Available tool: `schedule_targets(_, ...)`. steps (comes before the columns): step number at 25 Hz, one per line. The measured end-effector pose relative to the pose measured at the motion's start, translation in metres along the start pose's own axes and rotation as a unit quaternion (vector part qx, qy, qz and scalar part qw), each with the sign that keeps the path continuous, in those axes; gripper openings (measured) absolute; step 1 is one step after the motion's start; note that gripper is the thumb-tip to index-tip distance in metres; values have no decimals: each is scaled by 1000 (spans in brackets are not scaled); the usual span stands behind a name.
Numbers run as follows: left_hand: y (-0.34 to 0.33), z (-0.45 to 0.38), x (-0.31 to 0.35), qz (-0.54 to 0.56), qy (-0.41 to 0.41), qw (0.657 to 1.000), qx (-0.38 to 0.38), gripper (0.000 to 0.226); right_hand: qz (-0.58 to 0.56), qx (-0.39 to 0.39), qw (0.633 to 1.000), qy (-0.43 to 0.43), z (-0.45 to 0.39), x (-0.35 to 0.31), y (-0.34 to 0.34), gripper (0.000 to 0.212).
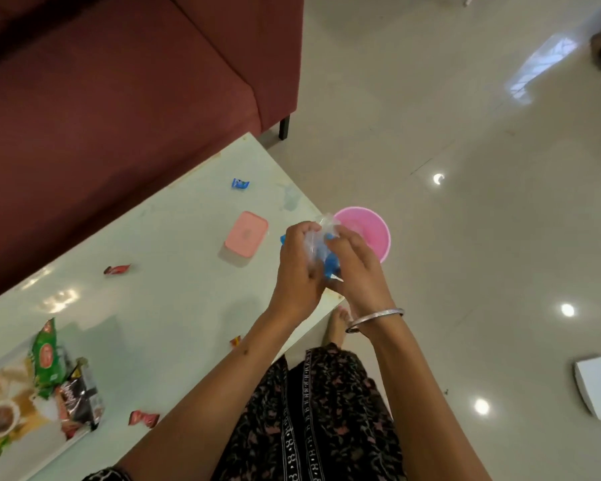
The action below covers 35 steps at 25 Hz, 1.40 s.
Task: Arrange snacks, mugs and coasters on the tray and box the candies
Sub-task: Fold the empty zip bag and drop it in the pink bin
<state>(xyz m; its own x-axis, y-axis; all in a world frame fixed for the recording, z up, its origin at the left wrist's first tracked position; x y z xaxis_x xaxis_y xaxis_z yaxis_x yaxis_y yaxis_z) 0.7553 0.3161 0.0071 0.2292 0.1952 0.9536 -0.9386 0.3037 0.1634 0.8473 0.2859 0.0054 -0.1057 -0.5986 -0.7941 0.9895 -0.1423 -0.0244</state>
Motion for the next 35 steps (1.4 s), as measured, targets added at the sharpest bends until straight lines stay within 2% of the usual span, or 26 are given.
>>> schedule_targets(2,-14,-16,-1,122,40,992,-10,46,61,-9,998,25,-17,-13,15,53)
schedule_targets(4,-32,-34,-5,268,82,960,-12,60,99,6,994,45,-41,-26,38,52)
schedule_targets(5,-43,-46,-7,306,105,946,-13,62,114,12,992,47,-56,-29,51,51)
schedule_targets(8,-76,-82,-20,322,173,931,-19,43,217,45,974,49,-101,-31,88,45)
schedule_targets(11,-108,-119,-52,326,242,914,-32,65,291,94,950,58,-155,-17,124,32)
schedule_targets(13,-122,-144,-66,315,258,913,-31,61,323,124,936,59,-193,3,149,24)
schedule_targets(16,-118,-172,-90,272,268,923,39,39,351,133,925,61,-251,42,177,18)
schedule_targets(18,-107,-182,-113,249,275,924,89,34,375,132,916,54,-281,68,187,17)
schedule_targets(21,-101,-190,-155,230,288,921,126,43,412,84,907,33,-318,115,183,19)
schedule_targets(23,-108,-197,-171,234,296,917,132,40,429,45,902,20,-339,146,177,22)
schedule_targets(26,-122,-217,-182,235,294,918,126,36,465,-1,885,12,-367,186,168,38)
schedule_targets(28,-124,-230,-186,244,288,917,129,36,528,-76,845,-42,-385,220,160,63)
schedule_targets(29,-123,-235,-187,249,282,917,133,36,567,-132,809,-89,-395,247,159,71)
schedule_targets(31,-120,-240,-188,264,272,914,142,35,619,-246,722,-188,-399,287,162,71)
schedule_targets(32,-117,-240,-189,266,269,914,148,35,611,-283,706,-220,-399,291,162,69)
schedule_targets(33,-115,-238,-188,266,267,914,153,35,588,-297,714,-237,-401,289,163,67)
schedule_targets(35,-110,-232,-186,268,262,913,162,33,582,-323,713,-218,-401,267,162,53)
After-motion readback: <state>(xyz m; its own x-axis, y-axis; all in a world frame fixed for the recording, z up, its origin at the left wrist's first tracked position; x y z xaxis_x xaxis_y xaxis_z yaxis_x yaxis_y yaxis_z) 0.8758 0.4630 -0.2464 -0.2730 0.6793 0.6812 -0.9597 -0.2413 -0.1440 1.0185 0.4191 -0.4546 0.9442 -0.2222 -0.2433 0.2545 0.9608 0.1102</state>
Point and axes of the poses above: each hand's wrist, its own z-axis away from the middle knuckle, its own y-axis out of the back of the hand, x = y × z, the point moved 10 cm from there along -z, towards the middle knuckle, and after that the axes turned 6 degrees about -x, right-handed, at the moved point
